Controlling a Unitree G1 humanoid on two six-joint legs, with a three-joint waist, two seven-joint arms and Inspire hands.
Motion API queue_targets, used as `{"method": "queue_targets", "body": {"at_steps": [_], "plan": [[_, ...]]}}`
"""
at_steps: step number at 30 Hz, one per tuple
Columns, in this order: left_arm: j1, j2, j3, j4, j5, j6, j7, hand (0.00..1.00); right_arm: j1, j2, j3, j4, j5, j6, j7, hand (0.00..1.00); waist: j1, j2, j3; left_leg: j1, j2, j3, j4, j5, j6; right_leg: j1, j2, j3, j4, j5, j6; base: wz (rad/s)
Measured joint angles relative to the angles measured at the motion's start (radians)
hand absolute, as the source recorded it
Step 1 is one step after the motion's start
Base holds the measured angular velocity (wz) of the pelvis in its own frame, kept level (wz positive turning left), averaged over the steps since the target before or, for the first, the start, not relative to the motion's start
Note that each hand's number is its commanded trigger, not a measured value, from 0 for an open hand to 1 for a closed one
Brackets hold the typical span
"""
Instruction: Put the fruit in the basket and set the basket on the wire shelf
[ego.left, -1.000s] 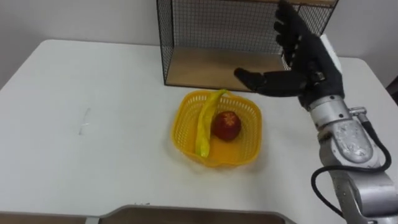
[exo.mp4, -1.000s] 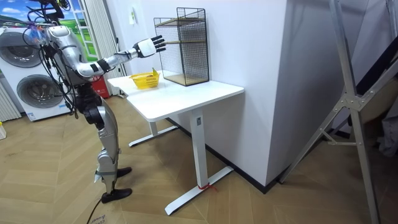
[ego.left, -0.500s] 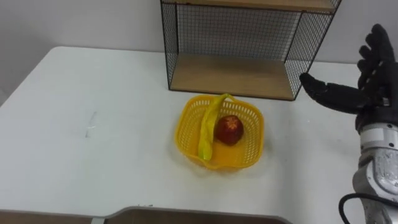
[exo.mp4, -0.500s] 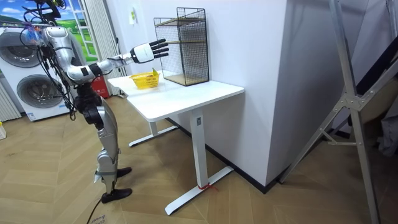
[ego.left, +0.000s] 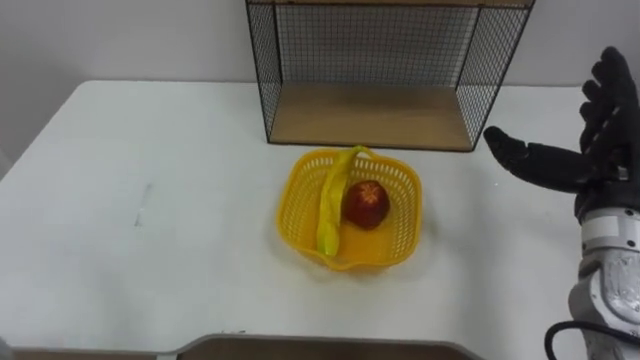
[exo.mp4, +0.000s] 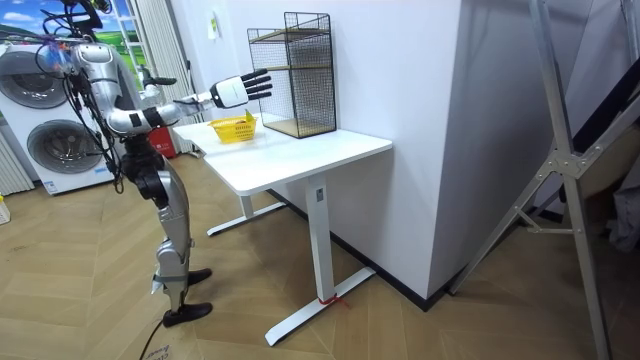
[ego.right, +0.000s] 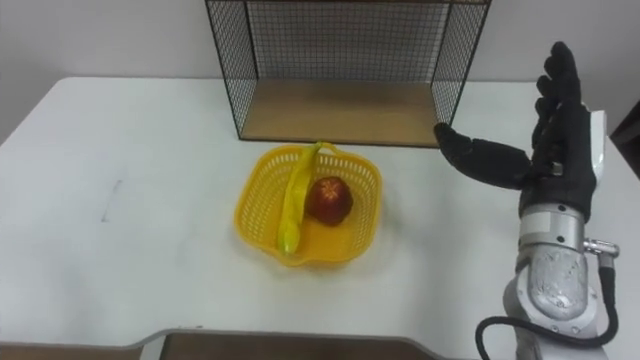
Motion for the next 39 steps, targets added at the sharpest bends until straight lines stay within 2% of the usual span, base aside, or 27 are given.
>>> {"method": "queue_targets", "body": {"at_steps": [1, 3, 4, 6, 10, 13, 15, 19, 24, 32, 39], "plan": [[-0.003, 0.0, -0.013, 0.0, 0.0, -0.004, -0.02, 0.0, 0.009, 0.002, 0.001, 0.0, 0.0, -0.004, 0.006, 0.0, 0.0, 0.0, 0.0019, 0.0, 0.0, 0.0, 0.0, 0.0, 0.0, 0.0, 0.0, 0.001, 0.0, 0.0, 0.0, 0.0], [-0.005, 0.001, -0.076, 0.0, -0.001, -0.006, -0.086, 0.0, 0.023, 0.013, 0.015, 0.01, 0.012, -0.012, 0.031, 0.0, -0.016, -0.004, 0.0121, 0.009, 0.0, 0.001, -0.005, 0.0, 0.0, 0.005, 0.0, 0.006, 0.001, 0.0, 0.0, -0.02], [-0.005, 0.0, -0.094, 0.0, -0.001, -0.006, -0.1, 0.0, 0.023, 0.016, 0.021, 0.015, 0.016, -0.012, 0.034, 0.0, -0.017, -0.006, 0.0141, 0.011, 0.001, 0.004, -0.006, 0.0, 0.0, 0.004, 0.0, 0.01, 0.001, 0.0, 0.0, -0.13], [-0.007, 0.0, -0.176, 0.001, -0.002, -0.007, -0.166, 0.0, 0.023, 0.018, 0.041, 0.049, 0.022, -0.023, 0.056, 0.0, -0.02, -0.013, 0.0182, 0.013, 0.002, 0.018, -0.012, 0.0, 0.0, -0.003, 0.001, 0.029, 0.004, 0.0, 0.0, -0.19], [-0.008, 0.0, -0.281, 0.006, -0.017, -0.009, -0.268, 0.0, 0.024, 0.027, 0.094, 0.089, 0.042, -0.029, 0.077, 0.0, -0.031, -0.017, 0.0175, 0.01, 0.003, 0.033, -0.014, 0.0, 0.001, -0.012, 0.0, 0.034, 0.005, 0.001, 0.002, -0.11], [-0.008, -0.001, -0.356, 0.014, -0.075, -0.012, -0.361, 0.0, 0.024, 0.048, 0.123, 0.093, 0.073, -0.035, 0.102, 0.0, -0.045, -0.016, 0.017, 0.016, 0.003, 0.035, -0.017, 0.0, 0.001, -0.01, -0.001, 0.037, 0.003, 0.001, 0.002, -0.02], [-0.011, -0.001, -0.395, 0.059, -0.097, -0.023, -0.438, 0.0, 0.024, 0.055, 0.132, 0.131, 0.085, -0.056, 0.121, 0.0, -0.045, -0.014, 0.0163, 0.024, 0.004, 0.039, -0.018, 0.0, 0.001, -0.004, 0.0, 0.047, 0.002, 0.001, 0.002, -0.06], [-0.01, -0.003, -0.426, 0.124, -0.179, -0.024, -0.519, 0.0, 0.023, 0.062, 0.13, 0.182, 0.092, -0.061, 0.134, 0.0, -0.05, -0.01, 0.0158, 0.032, 0.006, 0.053, -0.027, 0.0, 0.001, -0.004, 0.001, 0.059, 0.002, 0.001, 0.002, -0.1], [-0.01, -0.019, -0.469, 0.175, -0.289, -0.024, -0.617, 0.0, 0.022, 0.088, 0.143, 0.195, 0.126, -0.065, 0.141, 0.0, -0.065, -0.012, 0.0158, 0.036, 0.007, 0.058, -0.03, 0.0, 0.001, -0.004, 0.002, 0.06, 0.004, 0.001, 0.002, -0.02], [-0.01, -0.021, -0.491, 0.245, -0.306, -0.024, -0.72, 0.0, 0.02, 0.109, 0.169, 0.219, 0.168, -0.065, 0.174, 0.0, -0.074, -0.02, 0.0196, 0.032, 0.008, 0.059, -0.032, 0.0, 0.0, -0.012, 0.003, 0.06, 0.005, 0.001, 0.002, 0.0], [-0.01, -0.033, -0.491, 0.266, -0.318, -0.024, -0.758, 0.0, 0.015, 0.117, 0.177, 0.235, 0.217, -0.065, 0.185, 0.0, -0.071, -0.02, 0.0195, 0.029, 0.008, 0.059, -0.034, 0.0, 0.0, -0.024, 0.003, 0.06, 0.005, 0.001, 0.002, 0.0]]}}
